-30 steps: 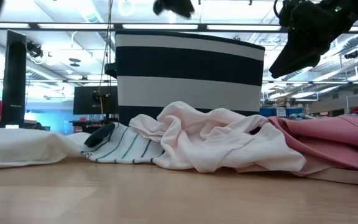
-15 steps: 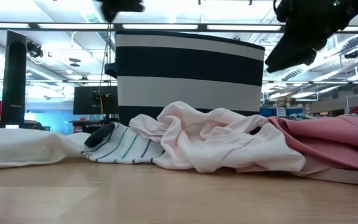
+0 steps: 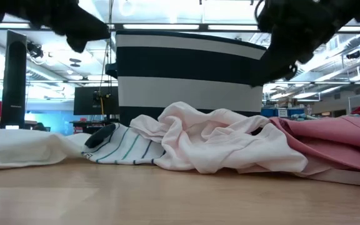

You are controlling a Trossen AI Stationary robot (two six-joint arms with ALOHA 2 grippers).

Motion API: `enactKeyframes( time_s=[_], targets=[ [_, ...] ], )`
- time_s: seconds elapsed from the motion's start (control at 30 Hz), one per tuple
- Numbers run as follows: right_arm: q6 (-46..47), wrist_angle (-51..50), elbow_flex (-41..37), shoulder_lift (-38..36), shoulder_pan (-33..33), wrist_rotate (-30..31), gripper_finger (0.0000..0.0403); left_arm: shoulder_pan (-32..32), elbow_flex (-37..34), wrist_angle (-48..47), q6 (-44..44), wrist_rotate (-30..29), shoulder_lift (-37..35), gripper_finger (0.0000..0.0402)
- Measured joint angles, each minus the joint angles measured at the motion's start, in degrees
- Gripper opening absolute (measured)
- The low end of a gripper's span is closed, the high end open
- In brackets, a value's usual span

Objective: Sort clothes
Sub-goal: Put the white underwear into the blue laundry bin

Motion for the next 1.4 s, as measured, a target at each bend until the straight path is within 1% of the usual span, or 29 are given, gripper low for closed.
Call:
enactKeyframes(
  time_s=[0.1,0.2,0.43,0.6,0.67,0.7,0.77,0.8,0.83,0.93,1.07,1.2,1.3,1.4],
  targets=[
    [0.0,3.9,0.0,3.8,0.0,-1.7,0.0181,0.0,-5.2,6.1,0.2,0.0,-1.1,0.0137],
    [0.8,8.3,0.0,7.0,0.3,-4.7,0.0175,0.2,-8.6,9.3,1.6,-0.4,-1.4,0.0137],
    [0.9,13.0,0.0,13.6,1.3,-5.4,0.0159,0.9,-10.0,11.4,1.1,-0.9,-1.4,0.0137],
    [0.9,13.3,0.0,17.2,-0.6,-5.3,0.0149,0.9,-10.1,10.2,1.2,-0.9,-1.3,0.0137],
    [0.9,13.2,0.0,17.9,-1.1,-5.2,0.0126,0.9,-10.1,8.8,1.2,-0.9,-1.3,0.0137],
    [0.9,13.1,0.0,18.0,-1.2,-5.2,0.0105,0.9,-10.1,8.5,1.3,-0.9,-1.3,0.0137],
    [-0.1,13.0,0.0,17.5,-1.4,-5.2,0.0046,0.9,-10.1,7.6,1.3,-0.9,-1.3,0.0137],
    [-1.1,13.0,0.0,16.9,-1.3,-5.2,0.0024,0.9,-10.1,7.4,1.3,-0.9,-1.3,0.0137],
    [-1.8,13.0,0.0,16.1,-1.3,-5.1,0.0014,0.9,-10.1,7.1,1.3,-0.9,-1.3,0.0137],
    [-1.7,10.2,1.5,13.0,-1.2,-4.2,0.0007,0.9,-10.1,7.2,1.3,-0.9,-1.3,0.0137],
    [-2.8,3.1,6.0,9.3,-1.2,-2.7,0.0003,0.9,-10.1,7.1,1.3,-0.8,-1.3,0.0137],
    [-4.8,-2.4,9.5,8.5,-1.3,-3.6,0.0003,0.9,-10.1,6.5,1.3,-0.8,-1.3,0.0137],
    [-5.4,-1.1,9.6,9.4,-1.2,-6.1,0.0015,0.9,-10.1,5.9,1.3,-0.8,-1.3,0.0137],
    [-3.8,-0.7,9.7,10.1,-1.3,-7.0,0.0039,0.9,-10.1,5.9,1.3,-0.8,-1.3,0.0137]
  ],
)
